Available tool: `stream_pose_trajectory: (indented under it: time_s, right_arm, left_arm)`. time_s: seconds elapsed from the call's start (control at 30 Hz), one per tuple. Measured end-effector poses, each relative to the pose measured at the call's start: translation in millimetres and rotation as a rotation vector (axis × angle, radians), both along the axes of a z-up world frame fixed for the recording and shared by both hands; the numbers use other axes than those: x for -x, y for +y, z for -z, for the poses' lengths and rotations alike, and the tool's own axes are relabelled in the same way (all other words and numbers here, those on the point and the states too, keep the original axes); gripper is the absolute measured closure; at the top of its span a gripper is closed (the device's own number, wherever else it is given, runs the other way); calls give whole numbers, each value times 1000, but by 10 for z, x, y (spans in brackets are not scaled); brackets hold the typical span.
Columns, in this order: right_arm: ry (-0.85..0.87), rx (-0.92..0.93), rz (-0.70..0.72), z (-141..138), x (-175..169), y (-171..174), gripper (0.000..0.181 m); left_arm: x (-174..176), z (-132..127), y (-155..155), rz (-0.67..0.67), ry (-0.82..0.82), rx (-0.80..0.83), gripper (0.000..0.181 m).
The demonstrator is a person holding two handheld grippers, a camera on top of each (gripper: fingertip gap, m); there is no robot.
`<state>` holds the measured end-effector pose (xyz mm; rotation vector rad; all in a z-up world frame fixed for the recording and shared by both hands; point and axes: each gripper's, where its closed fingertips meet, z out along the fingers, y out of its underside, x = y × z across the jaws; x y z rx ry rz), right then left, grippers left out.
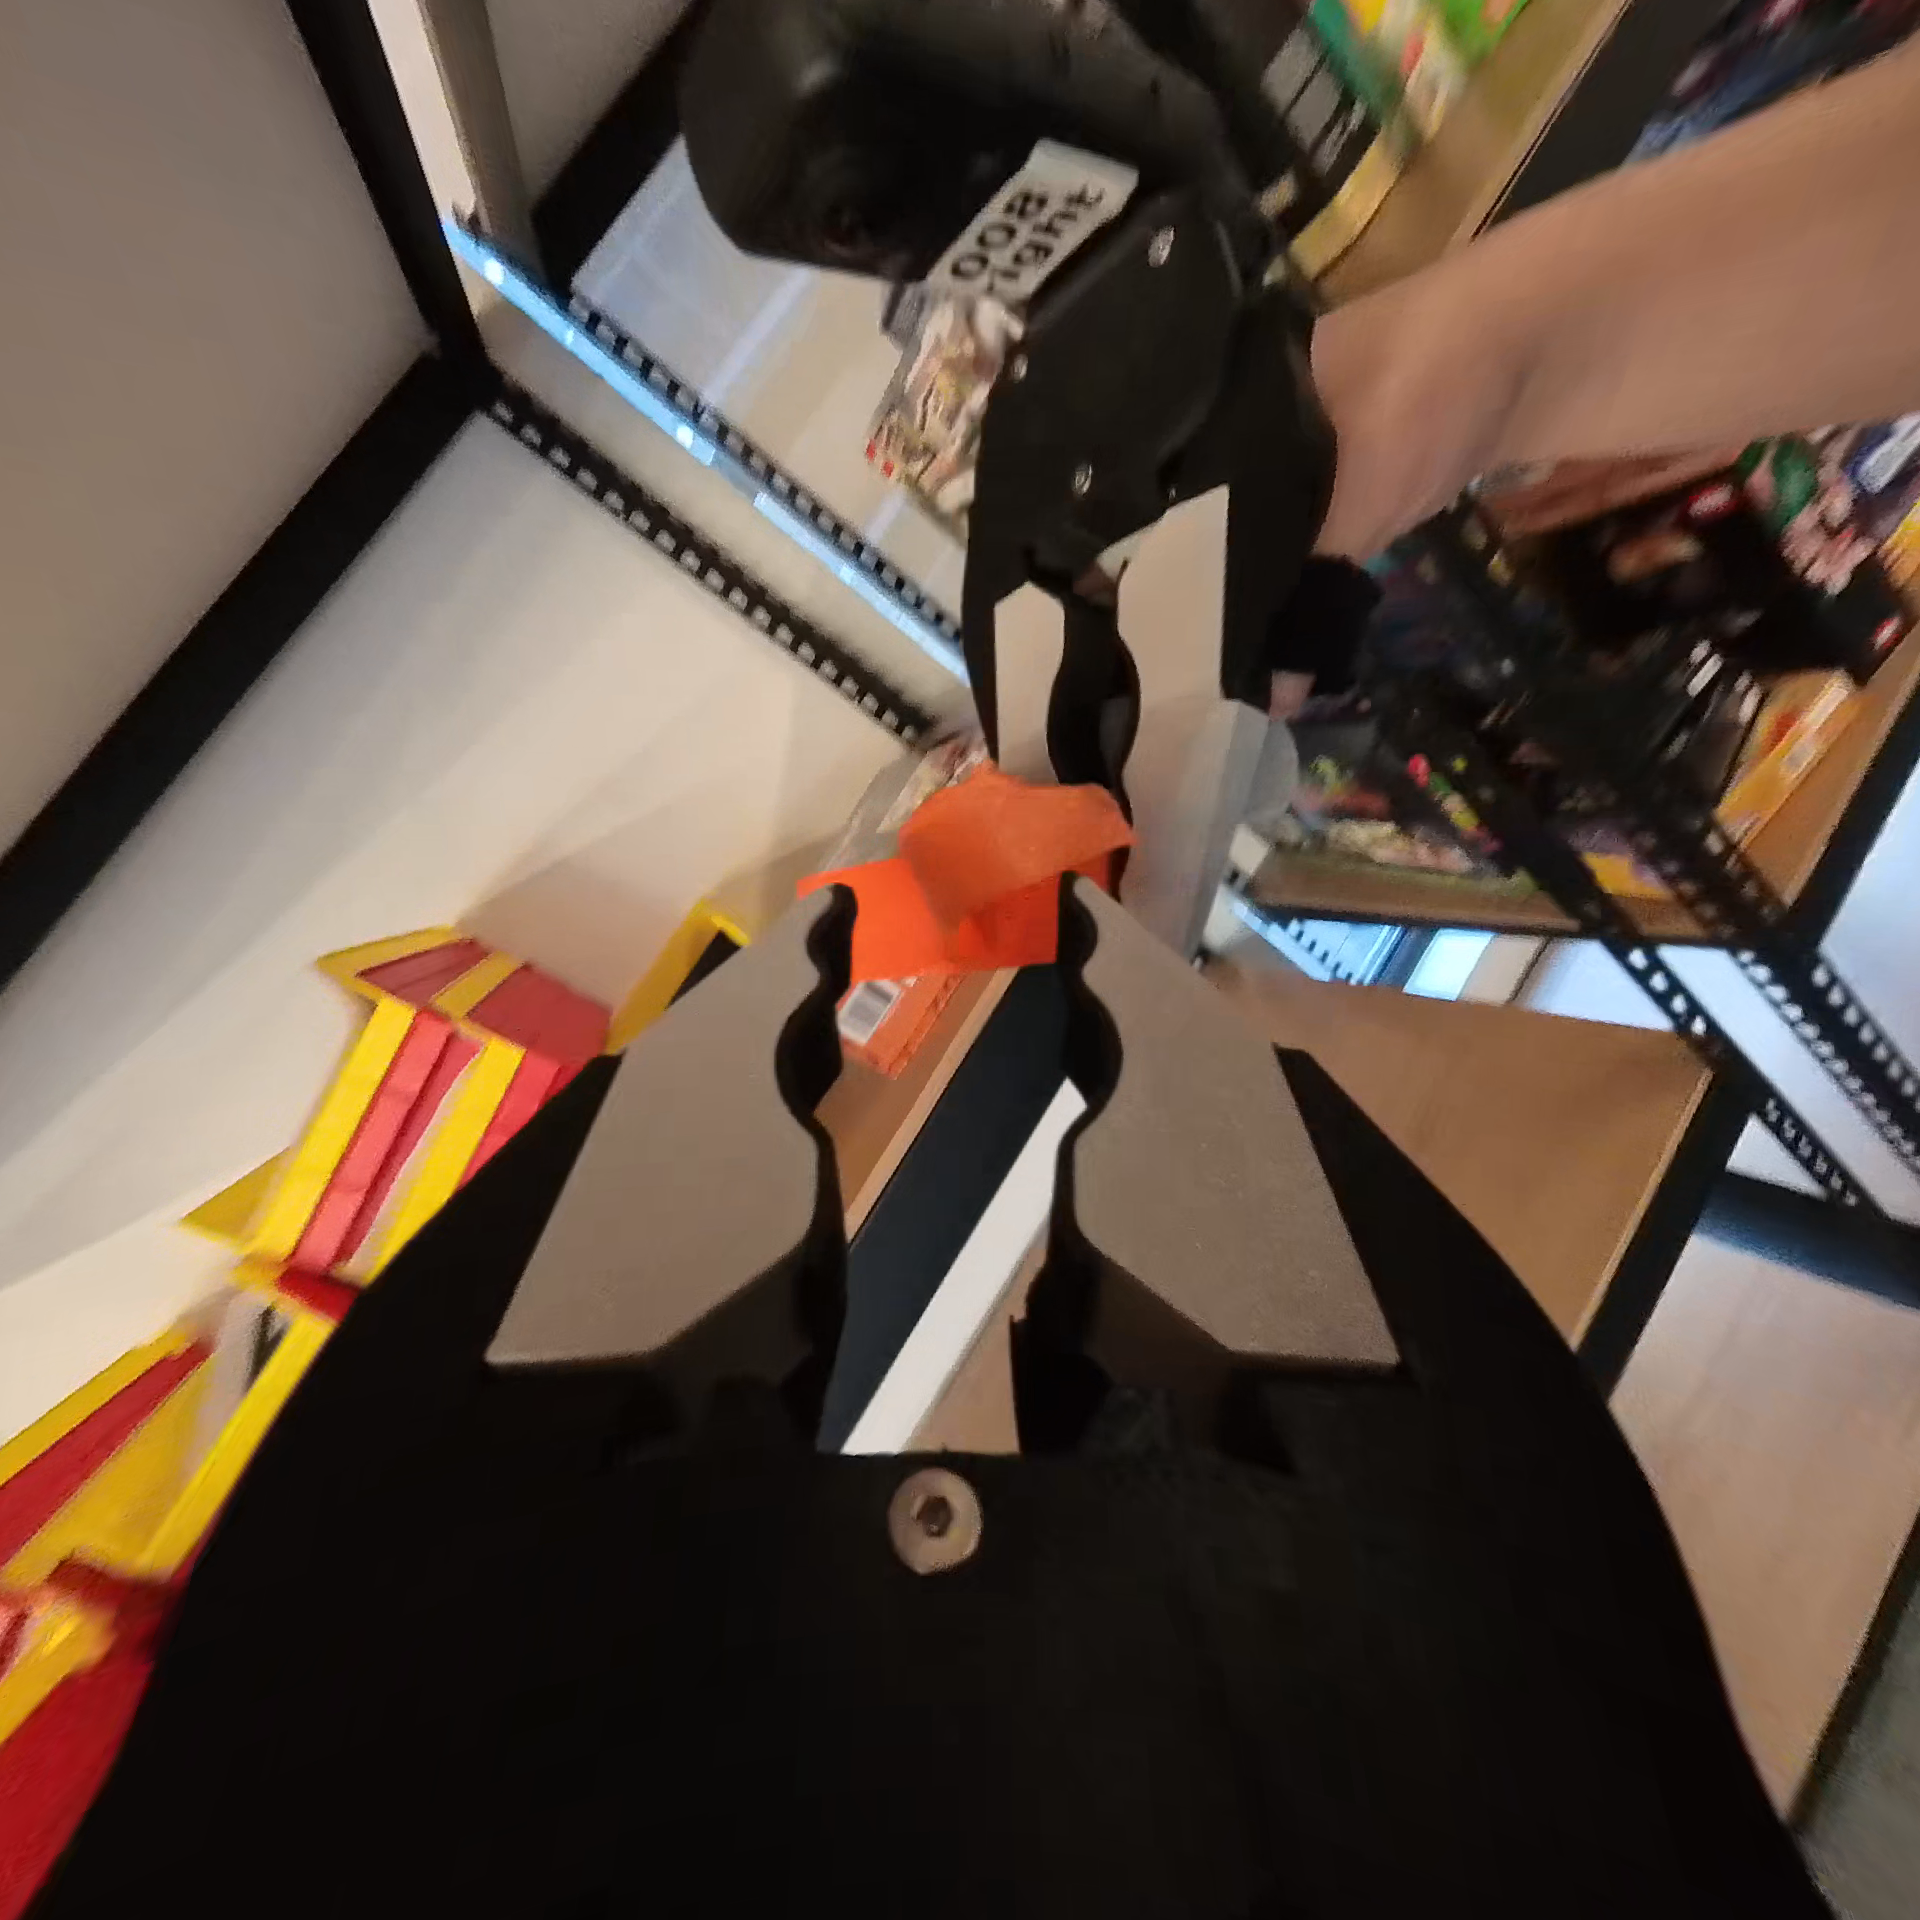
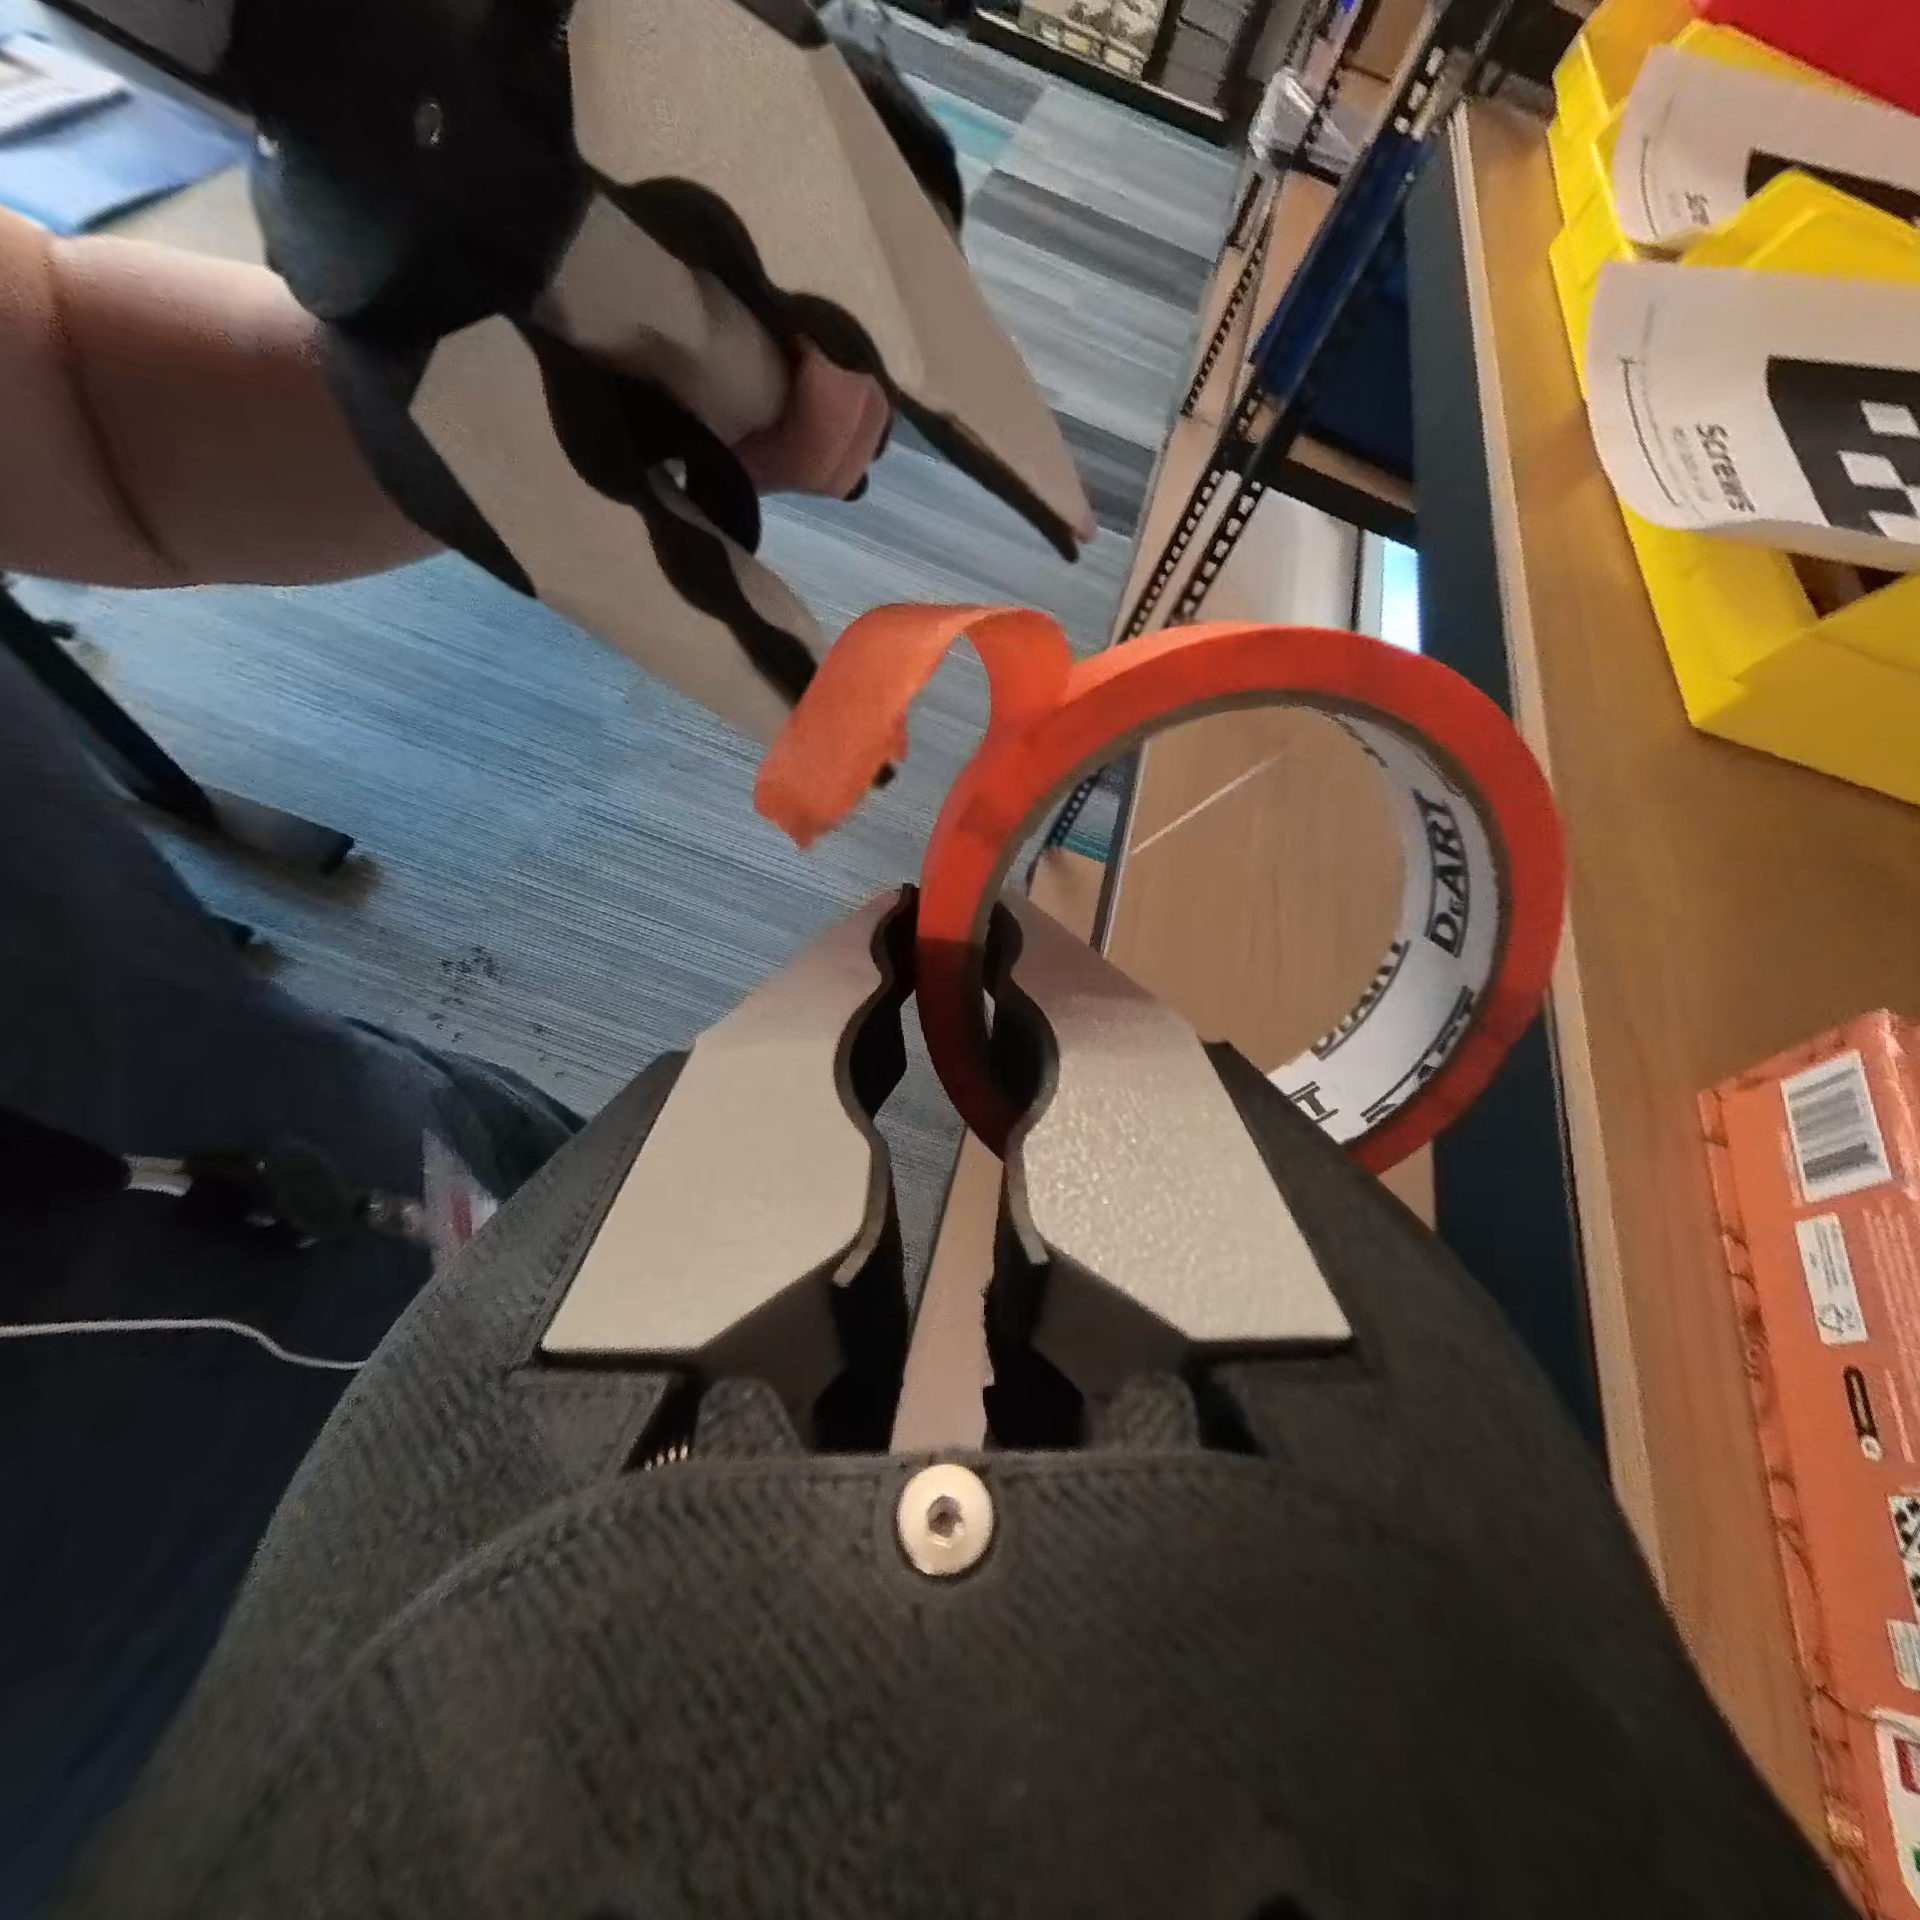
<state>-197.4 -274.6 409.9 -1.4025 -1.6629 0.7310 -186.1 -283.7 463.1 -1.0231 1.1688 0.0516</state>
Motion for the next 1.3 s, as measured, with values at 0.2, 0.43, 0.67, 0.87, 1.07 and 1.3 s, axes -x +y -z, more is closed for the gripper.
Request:
stream_pose_trajectory:
  time_s: [0.2, 0.43, 0.67, 0.87, 1.07, 1.3]
  right_arm:
    - [8, 68, 177, 145, 65, 185, 172]
    - [85, 184, 415, 276, 226, 385, 172]
    - [183, 331, 568, 216, 305, 515, 173]
    - [213, 404, 649, 149, 179, 602, 173]
    - [254, 489, 679, 149, 69, 634, 173]
    - [307, 463, 581, 89, 80, 622, 172]
  left_arm:
    - [30, 4, 236, 274, -126, 32, 166]
    - [202, 98, 401, 484, -223, 266, 181]
    - [297, 79, 477, 617, -295, 420, 181]
    - [241, 31, 457, 661, -334, 421, 181]
    - [184, -1, 424, 684, -336, 437, 181]
    - [111, -122, 459, 704, -355, 508, 181]
